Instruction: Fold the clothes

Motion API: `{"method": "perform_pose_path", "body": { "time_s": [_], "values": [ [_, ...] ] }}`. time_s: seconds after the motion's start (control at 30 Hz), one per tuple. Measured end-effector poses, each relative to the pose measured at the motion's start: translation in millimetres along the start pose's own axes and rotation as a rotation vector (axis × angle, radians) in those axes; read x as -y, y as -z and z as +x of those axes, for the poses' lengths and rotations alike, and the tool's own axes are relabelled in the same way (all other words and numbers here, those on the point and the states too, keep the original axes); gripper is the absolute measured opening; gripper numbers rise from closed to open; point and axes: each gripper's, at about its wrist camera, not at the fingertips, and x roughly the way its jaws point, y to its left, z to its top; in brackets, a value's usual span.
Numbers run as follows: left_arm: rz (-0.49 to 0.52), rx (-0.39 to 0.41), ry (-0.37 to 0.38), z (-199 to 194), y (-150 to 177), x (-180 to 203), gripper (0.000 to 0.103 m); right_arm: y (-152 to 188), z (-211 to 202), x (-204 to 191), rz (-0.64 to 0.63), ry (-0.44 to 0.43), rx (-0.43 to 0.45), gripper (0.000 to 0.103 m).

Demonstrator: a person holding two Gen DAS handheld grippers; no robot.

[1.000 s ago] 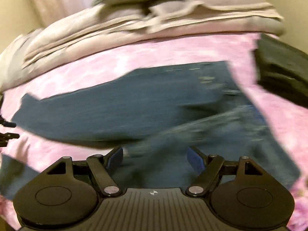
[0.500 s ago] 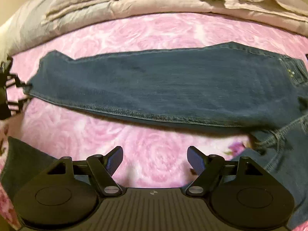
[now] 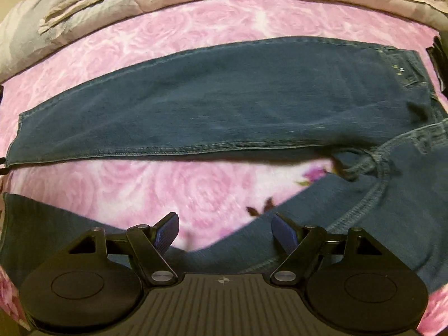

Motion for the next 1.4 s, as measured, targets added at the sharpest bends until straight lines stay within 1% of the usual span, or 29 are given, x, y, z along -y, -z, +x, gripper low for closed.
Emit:
{"method": "perform_pose_path", "body": {
  "time_s": [0.1,0.13,0.17,0.23,0.27,0.3,0.33,0.43,0.47,0.5,0.53,0.57,0.6,0.67,0.7,0.77,0.83,0.9,0.93,0.97,1.0,1.03,1.07,1.17,1.23,1.27,1.33,1.37,1.4],
  "values": [
    [-0.179,0.013,0.067,-26.9,9.8,-8.5,0.021,9.2,-11.1,6.7,0.006,0.000,-0.002,0.077],
    [-0.212,0.037,0.101,-41.5,17.7,-3.1,0.022,13.3,-13.8,7.5,0.008,0.000,-0.006,0.077],
    [-0.197,0.068,0.134,-54.8,24.5,7.1,0.027,17.3,-16.0,8.1,0.011,-0.001,-0.011,0.077],
    [-0.124,0.120,0.204,-76.9,35.6,32.0,0.036,25.0,-16.7,4.8,0.004,-0.013,-0.027,0.077],
    [-0.064,0.135,0.240,-86.1,41.7,49.2,0.043,29.1,-16.5,-4.7,-0.044,-0.022,-0.032,0.077],
    [0.018,0.147,0.262,-93.8,49.4,69.9,0.052,33.1,-16.4,-14.2,-0.091,-0.030,-0.037,0.077],
    [0.107,0.156,0.268,-97.6,56.1,89.3,0.054,37.2,-16.3,-23.7,-0.139,-0.039,-0.042,0.077],
    [0.333,0.178,0.230,-92.3,74.4,135.8,0.053,49.4,-15.9,-52.2,-0.282,-0.066,-0.057,0.077],
    [0.372,0.188,0.219,-87.2,76.6,142.6,0.053,53.4,-15.8,-61.7,-0.329,-0.075,-0.062,0.080],
    [0.403,0.197,0.211,-82.0,77.7,147.7,0.051,57.5,-15.7,-71.2,-0.377,-0.084,-0.067,0.088],
    [0.433,0.207,0.203,-76.8,78.9,152.8,0.049,62.0,-15.6,-80.8,-0.434,-0.086,-0.068,0.092],
    [0.464,0.216,0.194,-71.6,80.1,157.9,0.046,68.0,-15.8,-90.5,-0.522,-0.068,-0.056,0.092],
    [0.457,0.223,0.197,-68.6,77.7,157.3,0.032,74.0,-15.6,-100.1,-0.612,-0.049,-0.045,0.092],
    [0.414,0.211,0.215,-70.3,70.1,150.3,0.005,86.6,-12.4,-114.6,-0.792,-0.019,-0.028,0.092],
    [0.393,0.203,0.224,-71.6,66.2,146.7,0.002,92.3,-10.8,-121.5,-0.885,-0.014,-0.017,0.092],
    [0.345,0.196,0.240,-78.4,61.0,138.3,0.001,102.4,-6.6,-132.2,-1.060,-0.031,-0.023,0.092],
    [0.264,0.185,0.281,-93.7,59.2,123.4,0.000,110.3,-3.6,-139.7,-1.207,-0.094,-0.046,0.092],
    [0.125,0.152,0.394,-111.3,54.9,100.3,0.000,116.2,-1.9,-146.3,-1.332,-0.180,-0.079,0.091],
    [0.085,0.135,0.450,-121.8,53.1,92.2,0.000,116.1,-2.5,-148.3,-1.367,-0.217,-0.114,0.090],
    [0.058,0.119,0.502,-132.9,51.7,85.8,0.000,115.7,-3.9,-149.9,-1.397,-0.253,-0.148,0.086],
    [0.049,0.098,0.561,-145.2,49.6,79.9,0.000,113.5,-8.1,-150.1,-1.409,-0.280,-0.181,0.073],
    [0.030,0.085,0.618,-157.2,47.9,73.1,0.000,109.0,-13.4,-150.1,-1.406,-0.301,-0.222,0.066],
    [-0.023,0.072,0.683,-168.7,46.0,62.8,0.000,101.0,-22.1,-149.2,-1.390,-0.326,-0.260,0.066],
    [-0.150,0.044,0.731,-183.1,44.3,36.0,0.000,78.2,-45.1,-153.2,-1.317,-0.373,-0.277,0.066],
    [-0.258,0.023,0.672,-171.1,44.2,20.9,0.001,64.0,-47.8,-159.2,-1.286,-0.344,-0.204,0.067],
    [-0.318,0.013,0.619,-160.2,46.0,14.5,0.007,57.5,-43.0,-161.7,-1.260,-0.307,-0.152,0.069],
    [-0.433,-0.026,0.477,-130.7,49.5,5.9,0.015,45.1,-28.6,-162.6,-1.176,-0.228,-0.052,0.094],
    [-0.469,-0.051,0.427,-116.0,51.5,4.2,0.015,40.9,-21.4,-161.1,-1.125,-0.193,-0.009,0.096],
    [-0.485,-0.064,0.394,-106.6,54.9,5.7,0.019,38.0,-15.9,-158.9,-1.075,-0.170,0.003,0.096]
  ]
}}
